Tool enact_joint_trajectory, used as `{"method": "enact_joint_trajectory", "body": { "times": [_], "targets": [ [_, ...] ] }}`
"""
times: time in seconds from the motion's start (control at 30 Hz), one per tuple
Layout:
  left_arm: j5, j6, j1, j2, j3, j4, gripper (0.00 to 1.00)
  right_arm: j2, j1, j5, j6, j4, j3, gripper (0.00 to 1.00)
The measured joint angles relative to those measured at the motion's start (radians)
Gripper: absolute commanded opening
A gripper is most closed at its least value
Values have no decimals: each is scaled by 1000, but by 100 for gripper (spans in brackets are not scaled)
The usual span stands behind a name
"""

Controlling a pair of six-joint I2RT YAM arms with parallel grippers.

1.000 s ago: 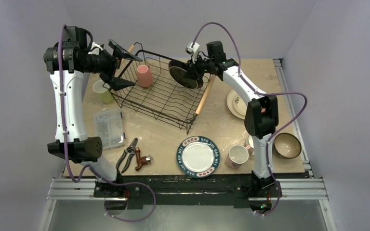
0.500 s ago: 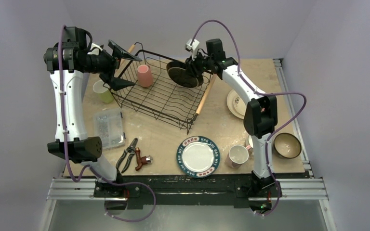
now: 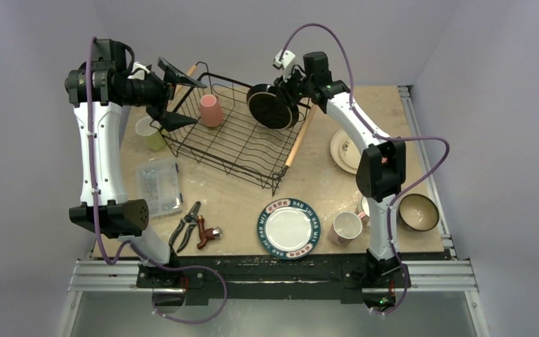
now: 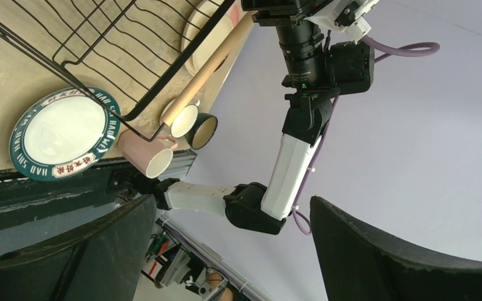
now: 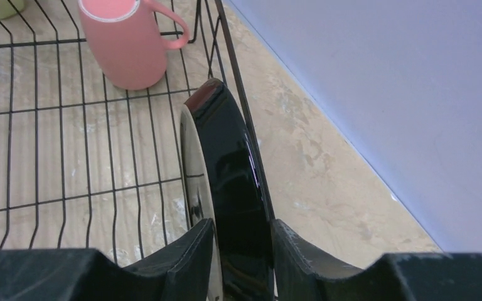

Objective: Load the mixed dishes into the dish rack
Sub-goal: Insert the plate into the dish rack, then pick up the plate from the corner of the board.

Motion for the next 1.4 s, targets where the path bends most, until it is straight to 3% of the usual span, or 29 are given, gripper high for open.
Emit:
{"method": "enact_joint_trajectory", "body": {
  "times": [0.13, 0.3, 0.47, 0.7, 0.77, 0.8, 1.03, 1.2, 1.3, 1.4],
  "targets": [
    [7, -3, 0, -1, -24, 15, 91, -30, 0, 47, -19, -13, -42, 47],
    [9, -10, 0, -1, -61, 26, 91, -144, 1, 99, -26, 14, -203, 50],
    [12, -16, 0, -2, -68, 34, 91, -197, 5, 111, -21, 27, -214, 62],
    [15, -18, 0, -7, -68, 45, 91, -230, 14, 107, 10, 42, -202, 68],
    [15, -18, 0, -9, -68, 48, 91, -232, 18, 98, 23, 42, -201, 96],
    [15, -17, 0, -10, -69, 52, 91, -234, 20, 95, 35, 41, -201, 98],
    [6, 19, -3, -32, -84, 69, 89, -335, 29, 61, 111, 63, -243, 99],
    [-83, 131, -37, -95, -103, 84, 88, -500, 34, 128, 279, 95, -331, 99],
    [-216, 240, -137, -193, -175, 122, 87, -557, 34, 175, 433, 60, -315, 99],
    [-323, 299, -275, -367, -380, 224, 86, -594, 32, 172, 509, -4, -304, 99]
  ]
}}
